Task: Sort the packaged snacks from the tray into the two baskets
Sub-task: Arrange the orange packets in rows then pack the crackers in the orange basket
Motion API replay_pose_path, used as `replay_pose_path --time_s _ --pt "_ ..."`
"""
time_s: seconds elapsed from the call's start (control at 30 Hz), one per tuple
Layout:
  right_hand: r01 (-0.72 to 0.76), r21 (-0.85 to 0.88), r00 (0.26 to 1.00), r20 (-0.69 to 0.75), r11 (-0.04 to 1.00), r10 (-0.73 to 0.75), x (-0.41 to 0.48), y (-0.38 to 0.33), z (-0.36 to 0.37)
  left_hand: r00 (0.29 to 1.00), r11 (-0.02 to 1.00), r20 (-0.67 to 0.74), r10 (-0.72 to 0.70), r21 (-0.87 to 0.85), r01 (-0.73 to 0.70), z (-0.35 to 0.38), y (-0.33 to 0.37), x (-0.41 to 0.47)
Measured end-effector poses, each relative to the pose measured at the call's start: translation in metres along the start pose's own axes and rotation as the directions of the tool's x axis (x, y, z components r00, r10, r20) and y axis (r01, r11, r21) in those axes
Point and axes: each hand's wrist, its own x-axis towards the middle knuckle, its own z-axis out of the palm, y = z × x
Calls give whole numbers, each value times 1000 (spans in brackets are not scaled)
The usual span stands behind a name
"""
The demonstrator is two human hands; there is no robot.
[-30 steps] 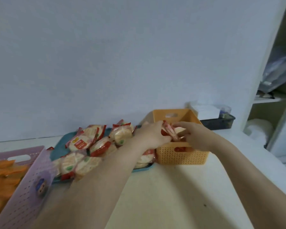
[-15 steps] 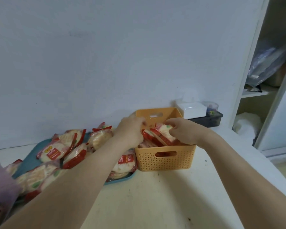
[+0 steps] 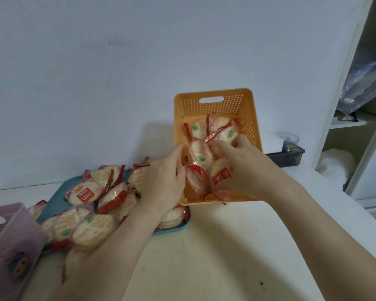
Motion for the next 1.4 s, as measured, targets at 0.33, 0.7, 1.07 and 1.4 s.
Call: replay_pose_path --time_s 0.33,0.7,1.07,1.4 --pt "39 -292 998 -45 956 -54 -36 -11 -2 997 999 72 6 52 -9 1 14 -36" --pt "32 -115 999 -23 993 -35 -50 10 15 867 769 460 191 478 -423 -8 28 -17" --pt "-86 382 995 76 920 61 -54 14 -2 468 845 873 -137 349 -404 18 41 9" --pt "-166 80 957 255 983 141 -52 1 -2 858 937 507 77 257 -236 14 23 1"
